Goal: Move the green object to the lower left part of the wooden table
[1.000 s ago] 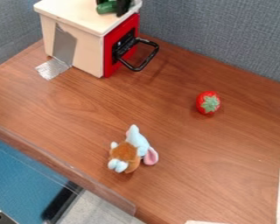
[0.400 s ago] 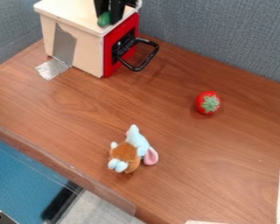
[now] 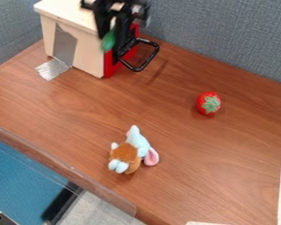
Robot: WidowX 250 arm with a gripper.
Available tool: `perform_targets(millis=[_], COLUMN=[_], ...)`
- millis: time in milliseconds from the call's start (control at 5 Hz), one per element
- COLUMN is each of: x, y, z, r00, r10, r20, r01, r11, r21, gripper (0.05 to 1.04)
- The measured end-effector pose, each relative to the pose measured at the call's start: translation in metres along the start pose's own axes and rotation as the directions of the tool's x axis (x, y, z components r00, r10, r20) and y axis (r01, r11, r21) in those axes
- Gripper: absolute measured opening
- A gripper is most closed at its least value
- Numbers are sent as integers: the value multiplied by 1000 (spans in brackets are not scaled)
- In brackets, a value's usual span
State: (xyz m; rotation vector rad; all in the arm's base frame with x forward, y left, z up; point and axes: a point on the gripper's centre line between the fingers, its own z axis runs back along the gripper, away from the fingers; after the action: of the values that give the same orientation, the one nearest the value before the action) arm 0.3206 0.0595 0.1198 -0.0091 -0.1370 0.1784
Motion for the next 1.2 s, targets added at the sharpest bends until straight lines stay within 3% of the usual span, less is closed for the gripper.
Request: perform_targets(millis=[200,600,800,1000,1200], x=[-40,-62,-67,-70,-72], y=[13,31,40,42,43], z=[-28,-82,-108,-108,-93], r00=[999,998,999,1000,999], r10=[30,18,27,30,48], r20=[-28,64,24,1,-6], r01=[-30,-16,-27,-30,-48], r11=[1000,999,999,999,999], r21=[-3,-36,-36,-28,-16], gripper=[331,331,331,377,677])
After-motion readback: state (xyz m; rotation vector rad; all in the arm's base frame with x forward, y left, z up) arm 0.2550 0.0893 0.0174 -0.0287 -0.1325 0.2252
